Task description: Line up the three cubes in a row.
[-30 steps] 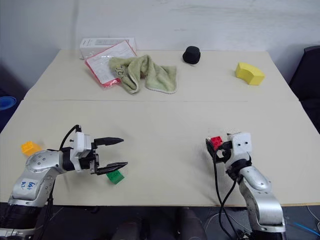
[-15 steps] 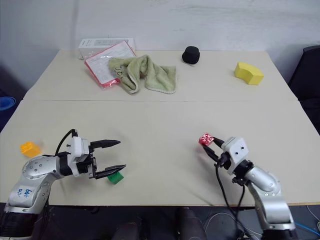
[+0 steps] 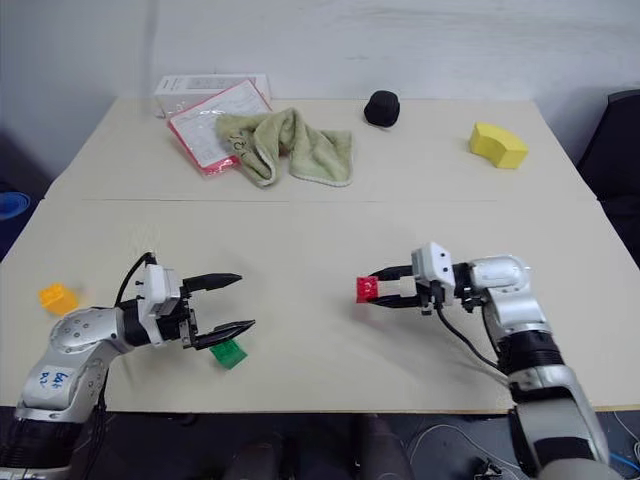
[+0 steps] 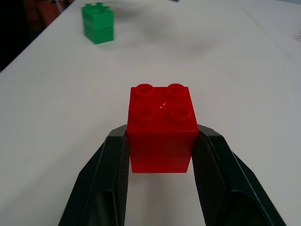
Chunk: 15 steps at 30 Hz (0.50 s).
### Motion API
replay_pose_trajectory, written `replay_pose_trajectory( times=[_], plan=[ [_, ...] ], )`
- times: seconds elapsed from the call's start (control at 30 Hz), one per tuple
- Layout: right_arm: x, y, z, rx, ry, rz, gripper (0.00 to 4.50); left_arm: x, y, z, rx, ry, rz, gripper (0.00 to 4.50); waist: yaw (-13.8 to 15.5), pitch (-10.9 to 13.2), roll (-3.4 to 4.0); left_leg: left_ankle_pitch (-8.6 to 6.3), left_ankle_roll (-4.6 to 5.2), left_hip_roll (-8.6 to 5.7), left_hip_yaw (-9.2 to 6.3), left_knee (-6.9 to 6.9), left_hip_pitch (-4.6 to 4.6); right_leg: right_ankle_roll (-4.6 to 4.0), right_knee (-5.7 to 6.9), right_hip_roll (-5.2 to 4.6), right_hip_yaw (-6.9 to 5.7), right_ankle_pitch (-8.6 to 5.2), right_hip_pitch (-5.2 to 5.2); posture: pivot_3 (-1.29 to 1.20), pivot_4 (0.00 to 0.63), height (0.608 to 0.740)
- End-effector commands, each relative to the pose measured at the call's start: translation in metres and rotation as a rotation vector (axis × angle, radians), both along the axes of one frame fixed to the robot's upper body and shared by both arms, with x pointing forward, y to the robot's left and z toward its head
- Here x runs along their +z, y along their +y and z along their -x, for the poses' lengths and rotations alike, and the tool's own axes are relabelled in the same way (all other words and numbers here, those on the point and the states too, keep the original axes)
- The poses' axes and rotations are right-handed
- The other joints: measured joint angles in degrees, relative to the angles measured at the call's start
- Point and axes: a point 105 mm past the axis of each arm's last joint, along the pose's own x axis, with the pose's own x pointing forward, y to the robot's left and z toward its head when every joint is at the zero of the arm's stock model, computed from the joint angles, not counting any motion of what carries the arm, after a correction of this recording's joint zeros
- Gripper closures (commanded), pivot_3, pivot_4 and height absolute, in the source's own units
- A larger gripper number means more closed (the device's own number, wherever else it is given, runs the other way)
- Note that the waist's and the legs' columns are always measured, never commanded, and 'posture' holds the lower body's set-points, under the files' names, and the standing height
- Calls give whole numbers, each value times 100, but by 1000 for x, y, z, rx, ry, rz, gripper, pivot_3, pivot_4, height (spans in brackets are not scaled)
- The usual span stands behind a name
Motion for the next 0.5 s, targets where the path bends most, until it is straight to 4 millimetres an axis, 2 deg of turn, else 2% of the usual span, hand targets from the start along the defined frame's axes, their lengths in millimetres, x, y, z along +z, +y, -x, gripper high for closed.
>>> replay_pose_trajectory(
  times=[0.03,0.1,0.17,0.2,0.3,0.4,0.5],
  plan=[
    [1,-5,-2,51,1,63,3058,9,5,3,7,-33,-9,0,-9,3,4,-1,4,-3,0,5,-2,1,2,-5,1,1,0,0,150,740],
    [2,-7,-9,29,15,86,3058,9,5,5,9,-35,-8,0,-16,3,6,-5,10,-3,3,16,-3,5,4,-9,2,3,1,0,150,740],
    [7,-9,-13,14,41,84,2310,15,4,4,27,-63,29,0,-32,5,8,-6,9,-2,2,19,-2,5,9,-8,3,3,1,0,150,740],
    [9,-10,-13,11,53,86,2151,16,4,4,36,-71,34,0,-30,6,9,-6,6,0,1,17,-2,4,10,-7,2,2,0,0,150,740],
    [16,-12,-12,12,38,71,1097,15,7,2,56,-70,21,0,-20,6,10,-6,-3,4,-6,13,-2,-6,16,-4,-6,-3,-3,0,150,740],
    [29,-24,-4,9,23,84,116,10,33,2,88,-53,-48,0,-17,12,21,-6,-3,3,-5,14,-3,-6,18,-5,-6,-3,-4,0,150,740],
    [43,-45,6,-21,-72,76,37,9,69,6,149,-24,-114,0,-21,14,24,-8,-3,4,-6,13,-3,-8,16,-4,-8,-4,-5,0,150,740]
  ],
)
